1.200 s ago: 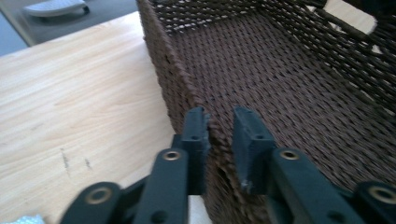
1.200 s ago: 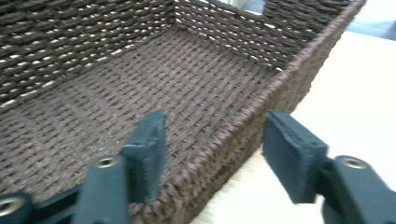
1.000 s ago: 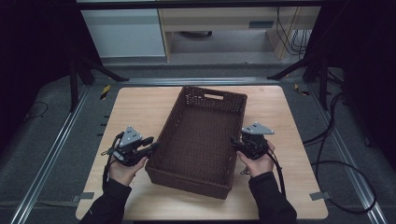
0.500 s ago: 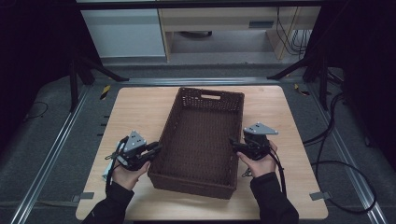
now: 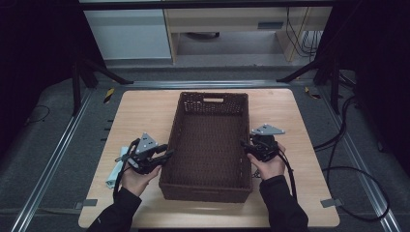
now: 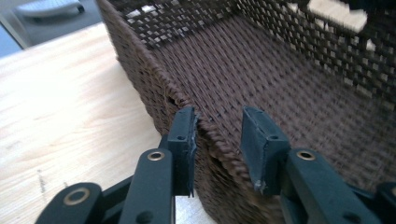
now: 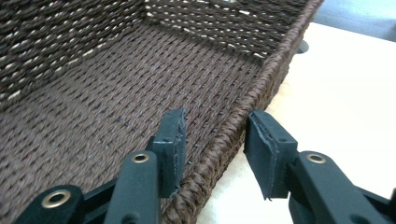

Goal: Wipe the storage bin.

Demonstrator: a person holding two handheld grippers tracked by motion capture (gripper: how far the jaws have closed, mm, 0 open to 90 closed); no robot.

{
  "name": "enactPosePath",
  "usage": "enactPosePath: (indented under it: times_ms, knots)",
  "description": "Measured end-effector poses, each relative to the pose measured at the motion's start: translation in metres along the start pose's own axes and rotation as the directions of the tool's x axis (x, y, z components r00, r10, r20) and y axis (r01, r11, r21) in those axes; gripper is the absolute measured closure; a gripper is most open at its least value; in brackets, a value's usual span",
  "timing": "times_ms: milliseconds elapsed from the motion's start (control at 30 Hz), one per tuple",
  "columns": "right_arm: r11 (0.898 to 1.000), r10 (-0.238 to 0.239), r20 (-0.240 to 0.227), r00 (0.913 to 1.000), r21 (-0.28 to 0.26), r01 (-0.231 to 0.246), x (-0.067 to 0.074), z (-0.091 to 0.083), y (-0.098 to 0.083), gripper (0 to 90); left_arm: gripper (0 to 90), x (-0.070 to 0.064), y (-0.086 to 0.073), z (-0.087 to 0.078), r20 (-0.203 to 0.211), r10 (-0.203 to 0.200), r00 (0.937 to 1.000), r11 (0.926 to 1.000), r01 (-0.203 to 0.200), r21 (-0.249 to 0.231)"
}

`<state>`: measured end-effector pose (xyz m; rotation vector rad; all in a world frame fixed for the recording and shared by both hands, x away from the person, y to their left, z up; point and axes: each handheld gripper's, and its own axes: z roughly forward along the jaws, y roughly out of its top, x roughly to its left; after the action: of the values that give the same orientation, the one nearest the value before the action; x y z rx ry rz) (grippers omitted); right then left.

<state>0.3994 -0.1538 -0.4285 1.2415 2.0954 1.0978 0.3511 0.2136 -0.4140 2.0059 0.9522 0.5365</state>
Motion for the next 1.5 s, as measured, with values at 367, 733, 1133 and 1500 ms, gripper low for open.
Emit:
enactPosePath:
  times_ms: [367, 733, 1133, 1500]
  knots:
    - [1.000, -0.005, -0.029, 0.9996, -0.019, 0.004, 0.002, -0.017, -0.003, 44.2, 64.4, -0.010, -0.003, -0.001, -0.020, -0.006, 0.9998, 0.9999, 0.006, -0.015]
    - [0.999, 0.016, -0.028, 0.9995, 0.051, -0.015, -0.005, -0.009, -0.012, 58.4, 63.9, -0.014, 0.000, 0.004, -0.014, -0.007, 0.9999, 0.9997, 0.007, -0.024]
    - [0.998, 0.021, 0.019, 0.9996, 0.052, -0.022, -0.003, -0.012, -0.009, 67.7, 53.9, -0.006, 0.010, -0.021, -0.029, 0.012, 0.9995, 0.9977, -0.014, -0.066]
    - [0.999, 0.042, -0.041, 0.9983, -0.006, -0.042, -0.011, -0.022, -0.008, 48.5, 46.4, 0.045, -0.023, -0.049, -0.148, -0.094, 0.9845, 0.9951, 0.089, -0.042]
